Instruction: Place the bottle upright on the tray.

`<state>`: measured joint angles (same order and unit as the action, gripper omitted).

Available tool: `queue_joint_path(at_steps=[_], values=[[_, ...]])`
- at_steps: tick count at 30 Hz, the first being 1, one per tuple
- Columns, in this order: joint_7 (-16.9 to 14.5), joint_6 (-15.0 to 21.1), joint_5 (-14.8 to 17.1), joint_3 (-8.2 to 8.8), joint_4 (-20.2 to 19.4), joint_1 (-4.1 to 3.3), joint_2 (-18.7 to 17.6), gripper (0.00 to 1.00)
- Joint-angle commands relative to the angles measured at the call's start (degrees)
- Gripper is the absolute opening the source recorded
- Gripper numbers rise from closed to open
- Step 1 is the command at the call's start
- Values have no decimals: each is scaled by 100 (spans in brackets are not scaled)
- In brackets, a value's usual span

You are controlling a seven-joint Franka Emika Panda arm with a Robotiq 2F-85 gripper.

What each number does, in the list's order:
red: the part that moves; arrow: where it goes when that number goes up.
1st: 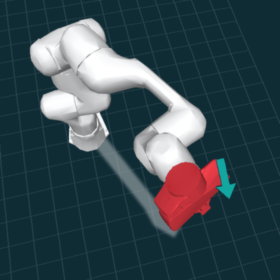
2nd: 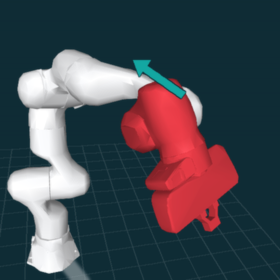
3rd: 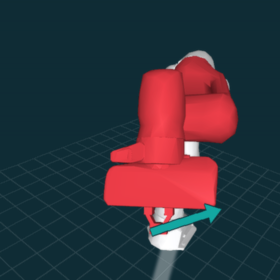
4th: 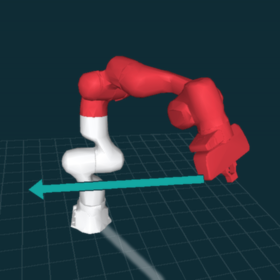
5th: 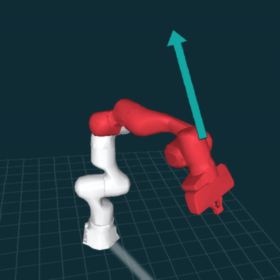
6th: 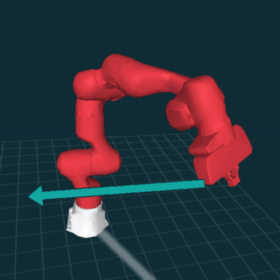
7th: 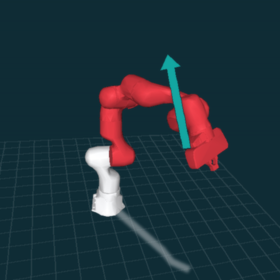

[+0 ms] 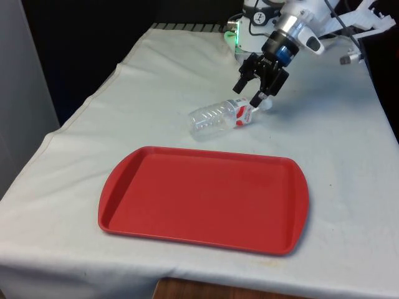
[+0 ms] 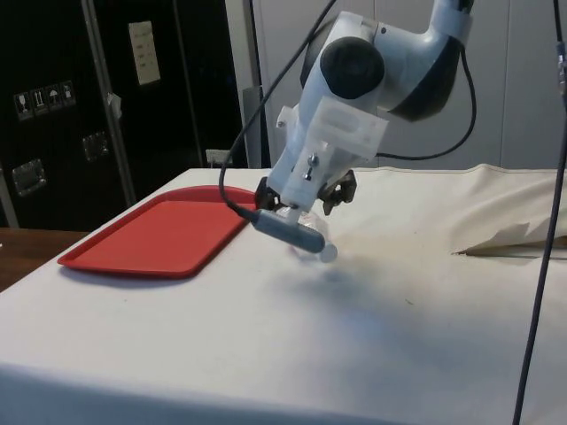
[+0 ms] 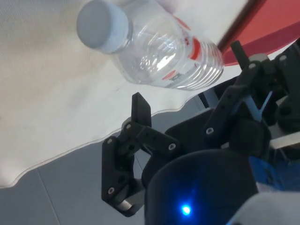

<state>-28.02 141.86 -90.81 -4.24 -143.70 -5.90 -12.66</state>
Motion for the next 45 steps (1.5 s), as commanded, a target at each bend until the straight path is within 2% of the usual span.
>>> queue_joint_path(at_steps=[1,5,6,7,14,15,17,23,24,25,33,34,35,40,42,43,44,45], values=[[17,34,-149,46,-17,17,34,100],[6,11,-258,115,-23,17,-6,100],[-23,0,-172,109,-29,11,-6,100],[0,0,-269,120,-11,11,-23,100],[-63,-103,-304,86,115,-23,-218,100],[-120,-92,-212,92,86,0,-189,100],[-69,-132,-321,69,149,-29,-275,100],[-57,-149,-476,86,132,0,-344,100],[-115,-178,-367,80,149,-6,-384,100],[-46,-149,-504,97,115,6,-332,100],[0,-241,-682,143,29,-17,-292,100],[-69,-223,-579,149,40,0,-327,100],[6,-275,-705,138,34,-23,-304,100],[40,-453,-762,63,57,-52,-355,100],[40,-481,-768,46,63,-52,-367,100],[-57,-481,-653,34,40,-23,-367,100],[57,-533,-779,11,80,-57,-407,100],[69,-561,-785,-6,86,-57,-424,100]])
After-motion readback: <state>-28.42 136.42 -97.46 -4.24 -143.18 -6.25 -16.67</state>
